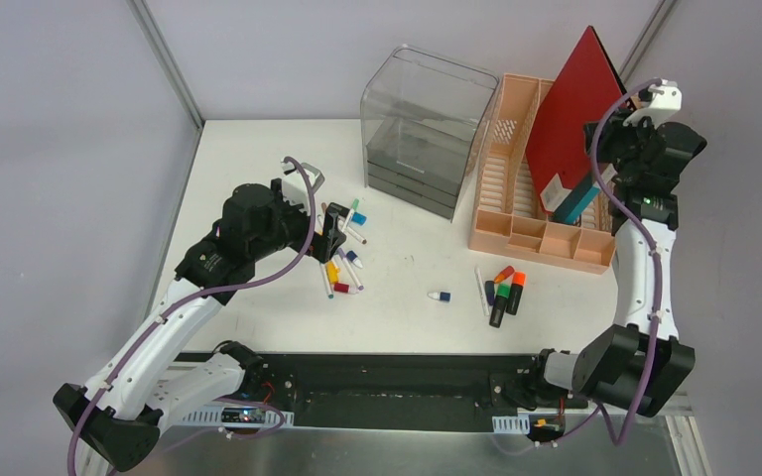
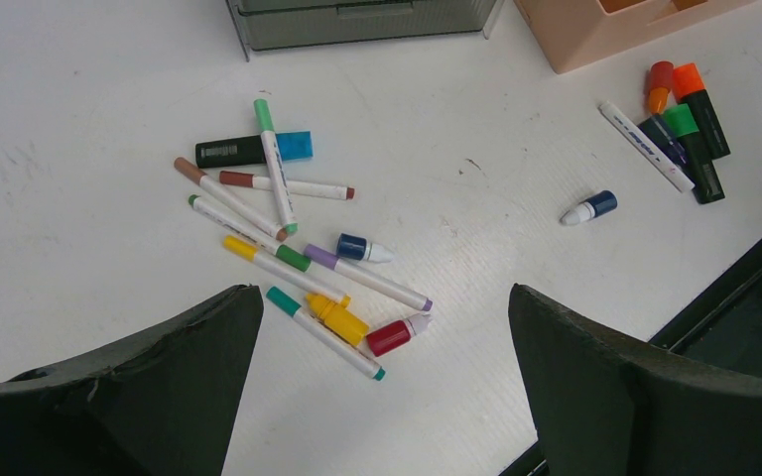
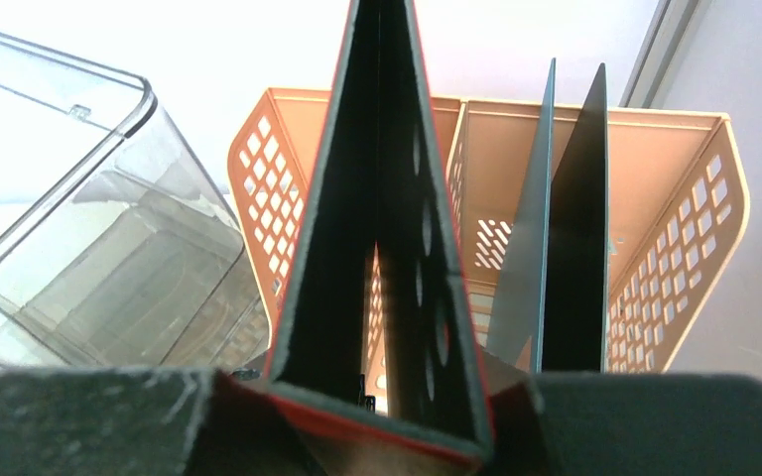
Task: Organize the desk
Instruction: Place the folder in the storage box, then open the storage box at the center of the board.
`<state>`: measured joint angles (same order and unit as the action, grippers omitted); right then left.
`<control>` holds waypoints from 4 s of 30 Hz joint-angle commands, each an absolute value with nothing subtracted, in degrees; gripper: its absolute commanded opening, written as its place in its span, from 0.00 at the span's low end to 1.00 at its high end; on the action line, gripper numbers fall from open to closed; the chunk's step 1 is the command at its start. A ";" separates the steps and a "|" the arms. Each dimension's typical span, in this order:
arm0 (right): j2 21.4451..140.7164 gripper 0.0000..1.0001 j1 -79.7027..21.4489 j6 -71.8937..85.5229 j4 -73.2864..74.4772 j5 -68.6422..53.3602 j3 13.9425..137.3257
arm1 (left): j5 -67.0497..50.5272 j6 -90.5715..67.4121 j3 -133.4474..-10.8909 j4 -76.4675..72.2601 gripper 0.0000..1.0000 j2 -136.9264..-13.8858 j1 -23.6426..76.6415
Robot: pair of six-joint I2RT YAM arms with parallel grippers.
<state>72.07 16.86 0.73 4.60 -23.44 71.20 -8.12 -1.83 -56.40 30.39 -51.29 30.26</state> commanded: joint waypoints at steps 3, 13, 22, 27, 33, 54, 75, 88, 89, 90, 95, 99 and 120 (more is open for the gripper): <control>73.22 0.00 17.68 9.35 -16.72 -22.17 65.66 | -8.62 -0.53 -56.36 27.84 0.99 -50.13 29.71; 72.50 0.00 17.75 8.84 -32.04 -22.38 52.33 | -8.82 -0.53 -56.34 27.86 0.99 -50.85 29.71; 71.24 0.01 17.71 5.05 -26.46 -29.51 50.55 | -8.94 -0.53 -56.31 27.86 0.99 -51.04 29.71; 67.07 0.10 17.75 0.66 -22.13 -30.64 49.29 | -9.23 -0.61 -56.33 27.81 0.99 -51.42 29.71; 66.18 0.23 17.75 0.43 -19.62 -31.87 48.60 | -8.91 -0.62 -56.18 27.86 0.99 -51.81 29.71; 55.15 0.99 17.75 -12.13 20.92 -36.30 64.54 | -9.88 -1.62 -55.31 26.30 0.99 -52.37 29.38; 51.03 0.99 15.69 -9.85 28.04 -60.17 54.47 | -19.77 -38.05 -37.88 -2.96 0.99 -52.95 28.87; 53.20 0.99 15.47 -13.65 29.18 -58.52 54.06 | -22.82 -54.27 -37.93 -30.89 0.95 -71.48 28.83; 53.17 0.99 15.46 -14.04 29.30 -58.32 53.94 | -22.96 -54.20 -38.61 -31.99 0.94 -73.82 28.83; 53.17 0.99 15.47 -14.25 29.15 -58.23 53.84 | -22.75 -54.12 -39.30 -32.36 0.94 -75.16 28.83; 54.46 0.99 15.47 -14.37 28.70 -58.82 53.39 | -18.03 -54.84 -41.23 -35.03 0.95 -80.30 28.83; 54.93 0.99 15.10 -14.33 28.98 -59.09 53.52 | -12.98 -58.79 -41.34 -42.59 0.93 -85.37 28.85; 53.98 0.99 11.60 -17.29 30.98 -55.78 54.26 | -14.22 -69.85 -60.04 -52.67 0.39 -110.31 28.84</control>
